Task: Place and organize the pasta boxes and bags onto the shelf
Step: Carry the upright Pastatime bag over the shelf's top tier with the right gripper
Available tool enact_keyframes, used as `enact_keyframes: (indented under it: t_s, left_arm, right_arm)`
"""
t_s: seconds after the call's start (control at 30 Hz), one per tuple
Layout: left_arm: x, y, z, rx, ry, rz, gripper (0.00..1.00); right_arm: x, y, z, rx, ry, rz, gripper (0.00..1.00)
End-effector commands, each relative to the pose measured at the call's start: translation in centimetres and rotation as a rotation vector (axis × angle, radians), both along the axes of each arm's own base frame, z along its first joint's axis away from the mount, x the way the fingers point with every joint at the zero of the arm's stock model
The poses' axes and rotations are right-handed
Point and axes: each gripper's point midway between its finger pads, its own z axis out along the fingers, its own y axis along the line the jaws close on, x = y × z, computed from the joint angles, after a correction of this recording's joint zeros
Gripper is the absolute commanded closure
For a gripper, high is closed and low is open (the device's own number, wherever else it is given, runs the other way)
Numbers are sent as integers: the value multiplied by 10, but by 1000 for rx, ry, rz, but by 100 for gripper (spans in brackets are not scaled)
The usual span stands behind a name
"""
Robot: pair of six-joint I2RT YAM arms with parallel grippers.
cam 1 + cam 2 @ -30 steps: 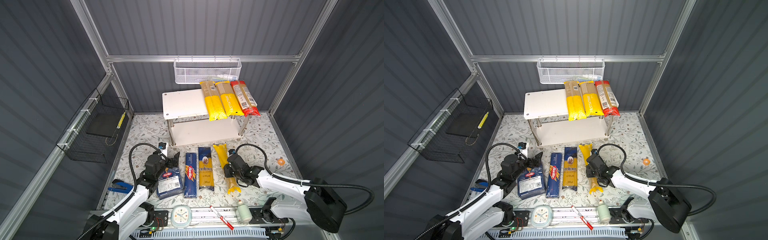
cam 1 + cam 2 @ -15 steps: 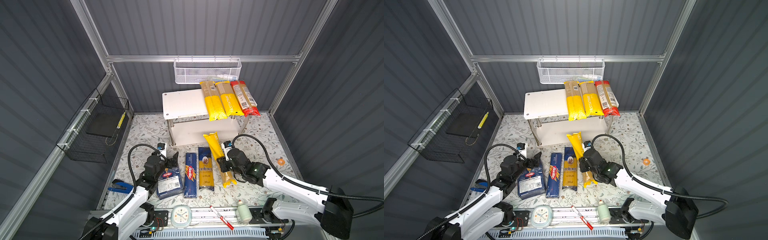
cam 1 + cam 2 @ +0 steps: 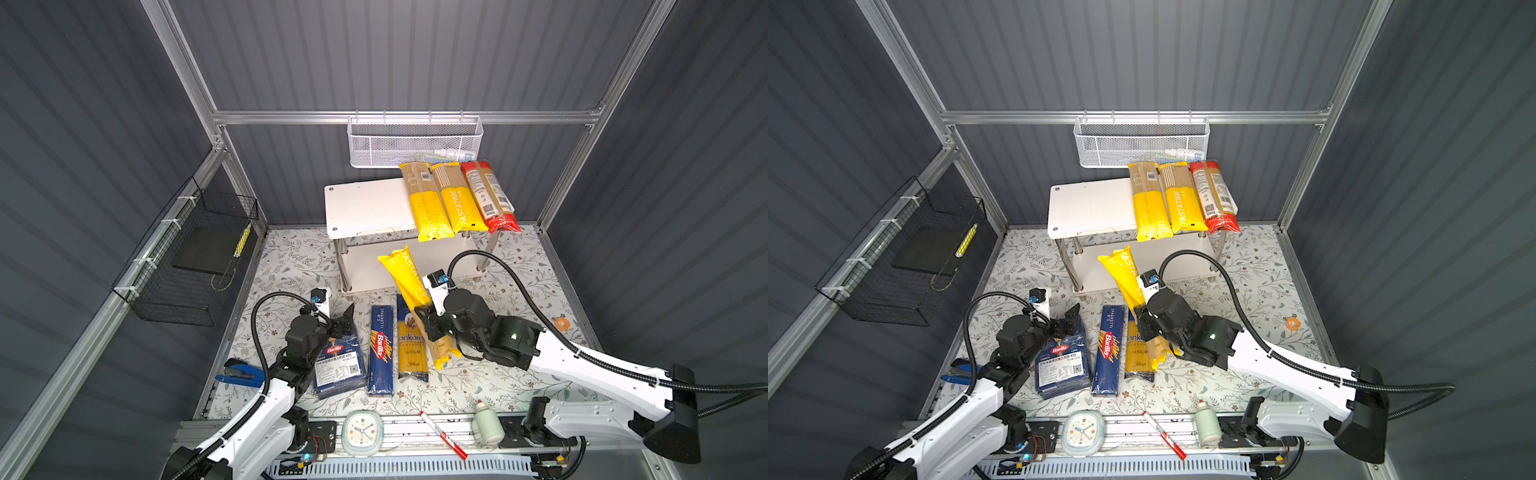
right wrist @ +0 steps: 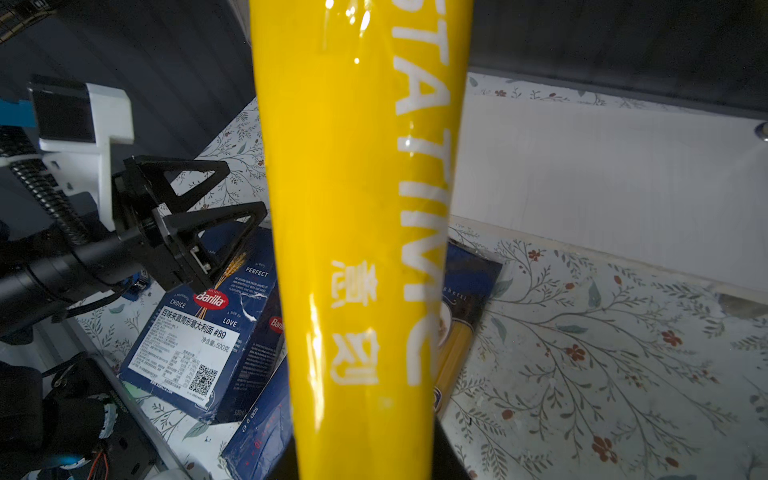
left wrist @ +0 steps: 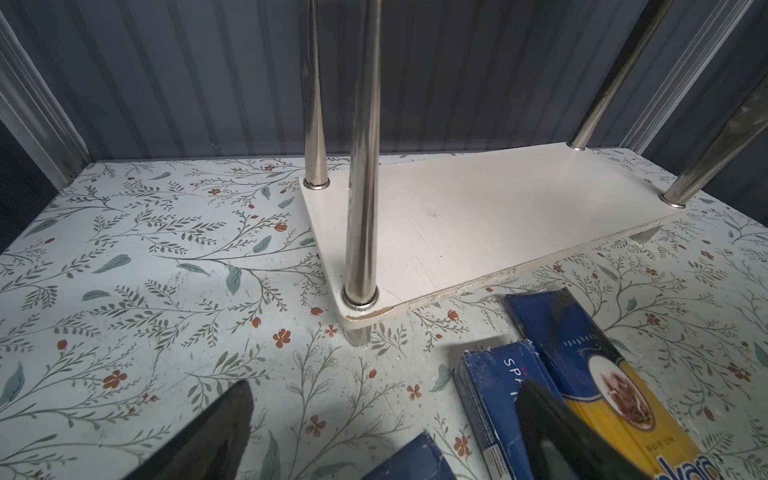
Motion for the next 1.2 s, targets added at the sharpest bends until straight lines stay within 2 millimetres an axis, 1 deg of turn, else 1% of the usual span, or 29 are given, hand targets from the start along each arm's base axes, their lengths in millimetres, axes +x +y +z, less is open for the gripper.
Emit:
enact_keyframes:
  t_s: [0.0, 0.1, 0.23, 0.53, 0.7, 0.93, 1.17]
  left_arm:
    - [-1, 3, 2, -14, -16, 16, 1]
    - [-1, 4, 3, -16, -19, 20, 1]
    - [0, 2, 2, -14, -15, 16, 1]
    - [0, 3, 2, -13, -15, 16, 1]
    - [0, 2, 2, -13, -15, 16, 1]
    - [0, 1, 2, -11, -14, 8, 1]
    - [-1, 2, 2, -13, -16, 12, 1]
  right_arm:
    - [10, 11, 54, 96, -118, -8, 77]
    - [12, 18, 59, 87, -117, -1, 77]
    - [17, 24, 70, 70, -125, -4, 77]
    - [30, 39, 107, 83, -179, -9, 76]
    - [40, 43, 128, 84, -216, -40, 76]
    - [64, 47, 152, 97, -242, -70, 76]
    - [92, 53, 180, 125, -296, -80, 78]
